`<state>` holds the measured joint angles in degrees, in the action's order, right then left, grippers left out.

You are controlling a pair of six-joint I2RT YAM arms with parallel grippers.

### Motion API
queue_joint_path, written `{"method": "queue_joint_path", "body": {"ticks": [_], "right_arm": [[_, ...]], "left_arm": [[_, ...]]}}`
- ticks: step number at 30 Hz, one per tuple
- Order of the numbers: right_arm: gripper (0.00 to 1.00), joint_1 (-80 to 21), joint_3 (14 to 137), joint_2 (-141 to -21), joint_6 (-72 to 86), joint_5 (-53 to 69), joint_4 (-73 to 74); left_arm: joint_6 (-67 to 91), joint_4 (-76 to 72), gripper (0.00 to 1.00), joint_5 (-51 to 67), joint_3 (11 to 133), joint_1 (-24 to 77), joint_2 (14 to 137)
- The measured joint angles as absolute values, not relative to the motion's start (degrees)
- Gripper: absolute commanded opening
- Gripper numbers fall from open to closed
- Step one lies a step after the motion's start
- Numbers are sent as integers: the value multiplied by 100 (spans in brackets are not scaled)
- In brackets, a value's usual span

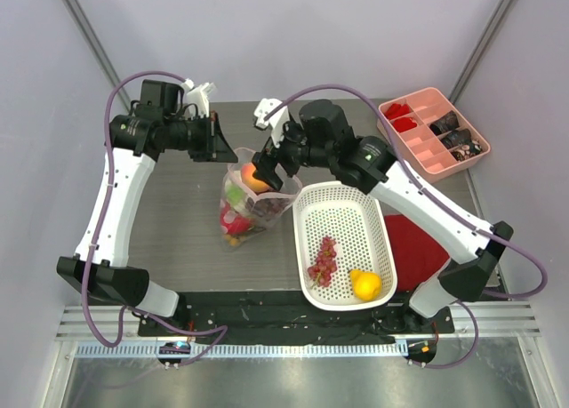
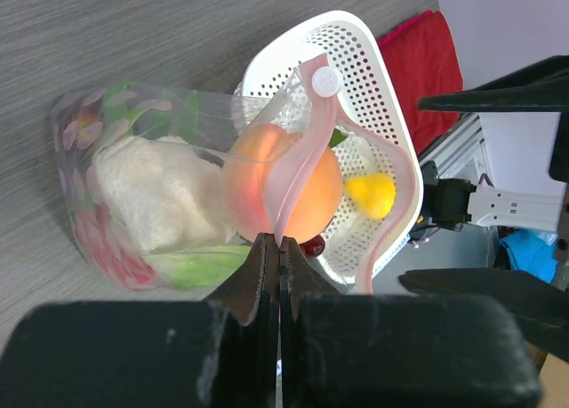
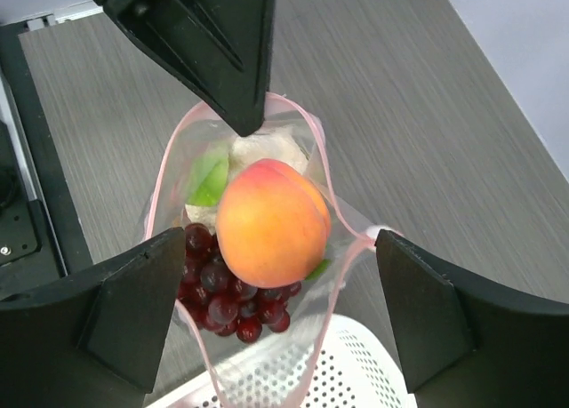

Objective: Place the food in the zip-top bag and seal the zipper
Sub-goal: Place the fake fruit in the zipper food storage bag, then adjust the zipper food storage bag at the center of the board.

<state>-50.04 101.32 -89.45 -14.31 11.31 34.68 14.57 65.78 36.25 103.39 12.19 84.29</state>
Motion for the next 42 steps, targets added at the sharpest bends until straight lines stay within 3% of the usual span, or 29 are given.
{"method": "queue_joint_path", "body": {"ticks": [14,16,17,19,26,34,37,42], "right_arm": [[75,-3782,9380,-8449,-419,1942,4377],[59,-3826,9258,-8449,-250,2305,4431],[29,-3844,9207,-8451,-226,2401,4423],[1,-3852,9102,-8458,-167,2582,4427],[1,-3846,9074,-8621,607,3129,4189],[1,-4119,9804,-8879,2255,3437,2923],[1,-4215,9714,-8879,2477,3398,2698],[1,-4316,8941,-8976,3013,3264,2191]], "left_arm": [[1452,6536,0,3651,10331,1208,8429],[1439,6539,0,3649,10331,1208,8429],[1433,6539,0,3649,10331,1208,8427],[1424,6539,0,3645,10328,1208,8427],[1009,6803,0,3409,10600,1203,8536],[-23,7618,0,2502,12715,1282,9216],[-130,7491,0,2550,12079,1431,8842],[10,7373,0,2777,9747,1798,8228]]}}
